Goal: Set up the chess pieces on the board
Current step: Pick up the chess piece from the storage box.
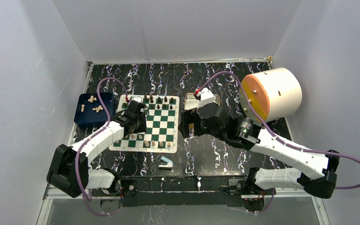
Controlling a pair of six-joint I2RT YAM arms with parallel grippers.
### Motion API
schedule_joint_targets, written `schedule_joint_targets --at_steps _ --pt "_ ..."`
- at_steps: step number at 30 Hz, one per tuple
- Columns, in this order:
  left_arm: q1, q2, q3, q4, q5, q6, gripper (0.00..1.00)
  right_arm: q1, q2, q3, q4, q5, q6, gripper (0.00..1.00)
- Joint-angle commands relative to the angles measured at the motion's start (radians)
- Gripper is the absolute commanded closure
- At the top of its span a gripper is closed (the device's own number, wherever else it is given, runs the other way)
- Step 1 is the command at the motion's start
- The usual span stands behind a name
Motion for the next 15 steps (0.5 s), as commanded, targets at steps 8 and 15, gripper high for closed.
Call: schedule_joint_targets --at_steps 8,15 --pt "0.009 0.011 0.276 -0.228 -0.287 -0.036 0.38 -0.004 -0.05 -0.041 0.079 -0.019 -0.019 0.01" --pt "0.17 0.063 0.369 -0.233 -0.25 -0.04 0.32 -0.004 -0.079 -0.08 0.109 -0.033 -0.027 0.01"
